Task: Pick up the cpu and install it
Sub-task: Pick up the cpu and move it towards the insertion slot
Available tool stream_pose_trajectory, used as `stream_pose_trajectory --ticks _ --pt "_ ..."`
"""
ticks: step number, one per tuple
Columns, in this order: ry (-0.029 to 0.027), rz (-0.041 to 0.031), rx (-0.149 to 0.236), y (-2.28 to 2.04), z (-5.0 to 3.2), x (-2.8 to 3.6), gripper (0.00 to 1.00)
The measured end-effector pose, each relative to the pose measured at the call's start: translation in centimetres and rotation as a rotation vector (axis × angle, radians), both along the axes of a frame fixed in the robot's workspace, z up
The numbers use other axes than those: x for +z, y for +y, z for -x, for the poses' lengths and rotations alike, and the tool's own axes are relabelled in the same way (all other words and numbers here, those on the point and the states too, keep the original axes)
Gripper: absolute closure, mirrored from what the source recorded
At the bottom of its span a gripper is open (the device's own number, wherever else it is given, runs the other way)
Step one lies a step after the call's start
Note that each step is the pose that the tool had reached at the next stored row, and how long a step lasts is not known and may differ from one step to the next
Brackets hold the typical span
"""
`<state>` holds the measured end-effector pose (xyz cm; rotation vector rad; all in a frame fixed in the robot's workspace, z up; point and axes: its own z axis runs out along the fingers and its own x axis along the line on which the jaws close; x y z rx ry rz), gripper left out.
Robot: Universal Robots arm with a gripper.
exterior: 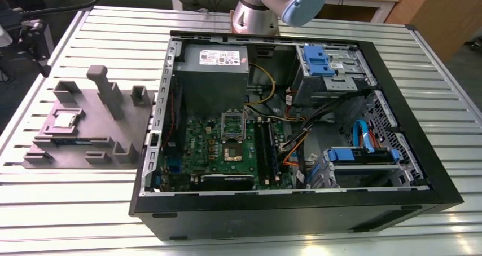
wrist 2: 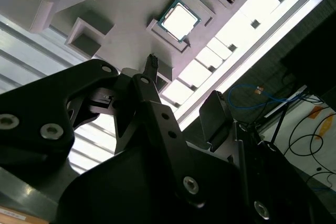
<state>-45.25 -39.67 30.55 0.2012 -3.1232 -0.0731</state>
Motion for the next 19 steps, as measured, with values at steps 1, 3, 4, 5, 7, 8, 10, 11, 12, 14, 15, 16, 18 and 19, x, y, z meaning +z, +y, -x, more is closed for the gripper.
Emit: stream_pose_trajectory --ticks 1,3,4,5,7,8,10,11,12,14,15,16,18,19 --pt "0.0000 0.0000 0.000 0.00 0.00 -0.02 0.41" --pt "-0.0002 -0.0002 0.000 0.00 0.00 -0.12 0.41" --pt "-0.0002 -0.0001 0.000 0.00 0.00 -0.19 0.41" --pt "-0.0001 0.0004 0.000 0.00 0.00 -0.27 0.41" --pt "-0.0001 0.0009 0.000 0.00 0.00 -0.49 0.41" --pt "0.0000 0.0013 0.000 0.00 0.00 -0.57 0.41" --pt "0.0001 0.0016 -0.017 0.00 0.00 -0.67 0.41" --pt "0.0001 0.0015 -0.033 0.00 0.00 -0.73 0.41" --pt "0.0000 0.0015 -0.051 0.00 0.00 -0.79 0.41" --pt "0.0001 0.0015 -0.083 0.00 0.00 -0.90 0.41" --pt "0.0003 0.0016 -0.090 0.00 0.00 -0.93 0.41" --pt "0.0003 0.0016 -0.091 0.00 0.00 -0.96 0.41" --pt "0.0002 0.0020 -0.091 0.00 0.00 -0.96 0.41" --pt "0.0001 0.0020 -0.091 0.00 0.00 -0.97 0.41"
